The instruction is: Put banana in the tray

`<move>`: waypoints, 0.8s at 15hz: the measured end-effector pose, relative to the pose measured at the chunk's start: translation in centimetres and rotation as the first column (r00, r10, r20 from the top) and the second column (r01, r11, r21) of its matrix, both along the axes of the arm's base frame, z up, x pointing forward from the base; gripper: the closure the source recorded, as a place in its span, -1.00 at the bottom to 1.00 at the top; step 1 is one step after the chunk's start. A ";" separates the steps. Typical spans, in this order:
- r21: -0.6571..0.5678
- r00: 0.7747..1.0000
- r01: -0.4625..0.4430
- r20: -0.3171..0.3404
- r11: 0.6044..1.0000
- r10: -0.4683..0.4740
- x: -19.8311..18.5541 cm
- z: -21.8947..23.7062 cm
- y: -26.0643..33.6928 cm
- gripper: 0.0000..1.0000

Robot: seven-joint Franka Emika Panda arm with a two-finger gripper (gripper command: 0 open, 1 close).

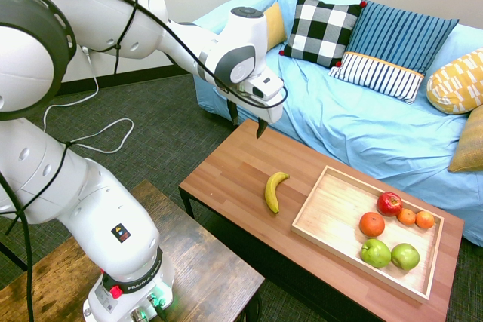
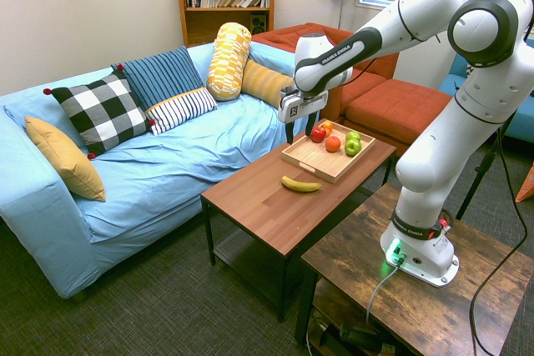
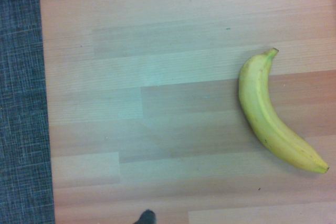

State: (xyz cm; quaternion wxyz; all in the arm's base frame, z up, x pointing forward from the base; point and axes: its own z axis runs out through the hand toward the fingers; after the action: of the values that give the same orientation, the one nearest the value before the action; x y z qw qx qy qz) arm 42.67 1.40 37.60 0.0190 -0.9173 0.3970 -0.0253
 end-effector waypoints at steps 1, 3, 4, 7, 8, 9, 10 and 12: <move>-0.001 1.000 -0.001 0.000 1.000 0.001 0.1 0.0 0.0 -1.00; -0.004 1.000 -0.007 -0.010 1.000 0.007 0.1 -0.4 0.0 -1.00; -0.004 1.000 -0.011 -0.019 1.000 0.011 0.0 -0.8 0.0 -1.00; -0.010 0.999 -0.053 -0.012 0.999 0.053 -0.7 -2.6 -0.3 -1.00; -0.016 0.998 -0.070 0.001 0.997 0.070 -0.9 -3.7 -0.5 -1.00; -0.025 0.996 -0.086 0.013 0.996 0.086 -0.8 -4.9 -0.9 -1.00; -0.033 0.995 -0.097 0.022 0.995 0.098 -0.5 -6.3 -1.3 -1.00; -0.039 0.993 -0.109 0.033 0.993 0.111 0.3 -9.3 -2.3 -1.00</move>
State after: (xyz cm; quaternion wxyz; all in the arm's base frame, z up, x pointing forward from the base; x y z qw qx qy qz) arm 42.99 -0.87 28.25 0.0103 -0.9373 0.3450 -0.0478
